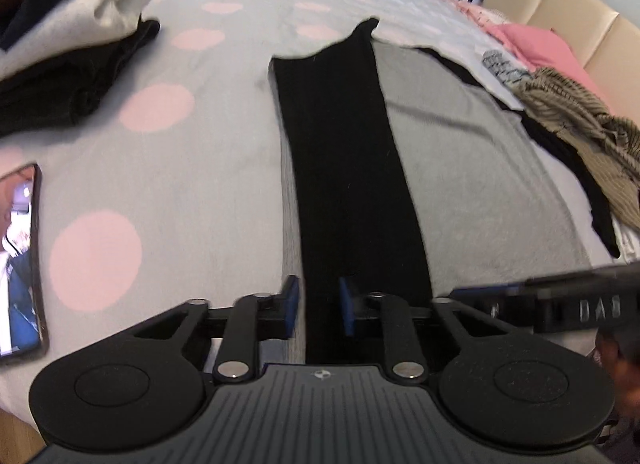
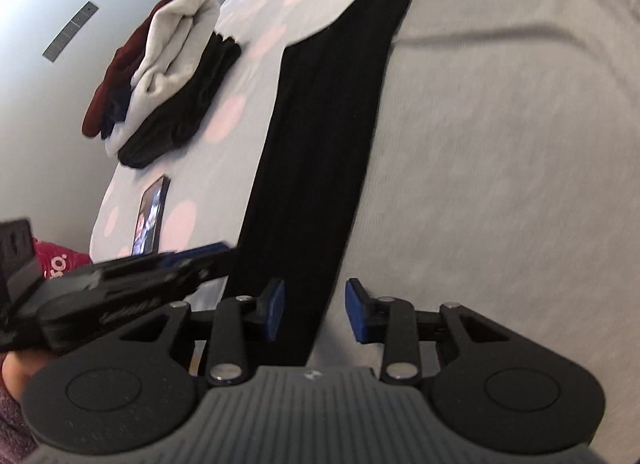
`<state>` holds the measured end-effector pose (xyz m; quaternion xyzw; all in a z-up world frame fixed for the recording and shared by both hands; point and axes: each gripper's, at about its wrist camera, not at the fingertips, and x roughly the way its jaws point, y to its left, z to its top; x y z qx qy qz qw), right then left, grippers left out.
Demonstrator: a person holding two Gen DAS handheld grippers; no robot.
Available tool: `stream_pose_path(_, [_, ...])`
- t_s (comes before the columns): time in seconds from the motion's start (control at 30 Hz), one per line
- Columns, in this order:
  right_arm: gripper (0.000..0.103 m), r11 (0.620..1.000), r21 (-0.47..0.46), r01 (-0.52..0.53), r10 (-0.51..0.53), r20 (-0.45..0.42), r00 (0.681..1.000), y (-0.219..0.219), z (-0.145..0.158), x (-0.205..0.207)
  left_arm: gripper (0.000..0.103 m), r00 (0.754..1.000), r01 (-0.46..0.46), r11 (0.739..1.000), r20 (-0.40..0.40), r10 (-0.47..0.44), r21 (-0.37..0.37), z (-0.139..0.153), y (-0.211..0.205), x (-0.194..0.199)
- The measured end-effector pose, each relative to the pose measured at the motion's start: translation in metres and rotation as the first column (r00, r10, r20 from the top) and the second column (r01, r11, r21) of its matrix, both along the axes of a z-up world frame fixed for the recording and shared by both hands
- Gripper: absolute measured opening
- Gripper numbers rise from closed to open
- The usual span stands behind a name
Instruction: Fold clothes
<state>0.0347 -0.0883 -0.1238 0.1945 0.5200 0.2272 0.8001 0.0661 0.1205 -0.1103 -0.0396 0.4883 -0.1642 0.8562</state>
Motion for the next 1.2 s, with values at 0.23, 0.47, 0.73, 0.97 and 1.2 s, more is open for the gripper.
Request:
stream_pose_path(0.23, [0.002, 0.999, -0.019, 0.028, -0.027, 0.028, 0.999, 0.007, -0.006, -0.006, 0.001, 0.998, -0.06, 0.998, 0.014, 0.06, -0.032, 0.001, 0.016, -0.006])
stream_pose_path(0.47, [0.003, 0.999, -0.036, 0.03, -0.029, 0.023, 0.999, 0.006, -0.008, -0.006, 0.002, 0.996, -0.091, 0.993, -0.007, 0.091, -0.07, -0.007, 0.029, -0.005])
stream_pose_path(0.73, [0.027, 0.999, -0.012, -0.037, 0.037, 0.015, 0.999, 0.003, 0.007, -0.033, 0.01, 0.998, -0.051, 0.998, -0.028, 0.05, -0.028, 0.018, 0.037, -0.039])
stream_pose_path(0.97, [0.027, 0.986, 0.0, -0.166, 0.165, -0.084, 0.983, 0.027, -0.008, -0.061, 0.01, 0.994, -0.032, 0.999, -0.105, 0.033, 0.005, 0.01, 0.032, -0.072])
stream_pose_path(1.2, [0.038, 0.992, 0.0, -0.128, 0.127, -0.15, 0.981, 0.041, -0.044, -0.059, 0.01, 0.988, -0.034, 0.999, -0.151, 0.03, -0.024, -0.004, 0.033, -0.081])
